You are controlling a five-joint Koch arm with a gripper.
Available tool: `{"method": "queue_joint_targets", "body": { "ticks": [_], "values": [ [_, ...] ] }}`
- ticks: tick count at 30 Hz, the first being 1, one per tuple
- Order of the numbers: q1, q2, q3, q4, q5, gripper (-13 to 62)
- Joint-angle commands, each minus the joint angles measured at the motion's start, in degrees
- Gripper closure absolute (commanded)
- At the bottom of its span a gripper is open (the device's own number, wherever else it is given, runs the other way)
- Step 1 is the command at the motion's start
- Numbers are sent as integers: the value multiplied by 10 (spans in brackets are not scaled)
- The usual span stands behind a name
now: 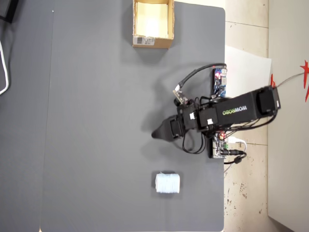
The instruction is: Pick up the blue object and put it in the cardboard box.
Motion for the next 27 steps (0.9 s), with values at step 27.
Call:
{"method": "queue_joint_targets", "body": {
  "ticks": [27],
  "values": [
    [-313,25,-214,351,237,165]
  ]
}}
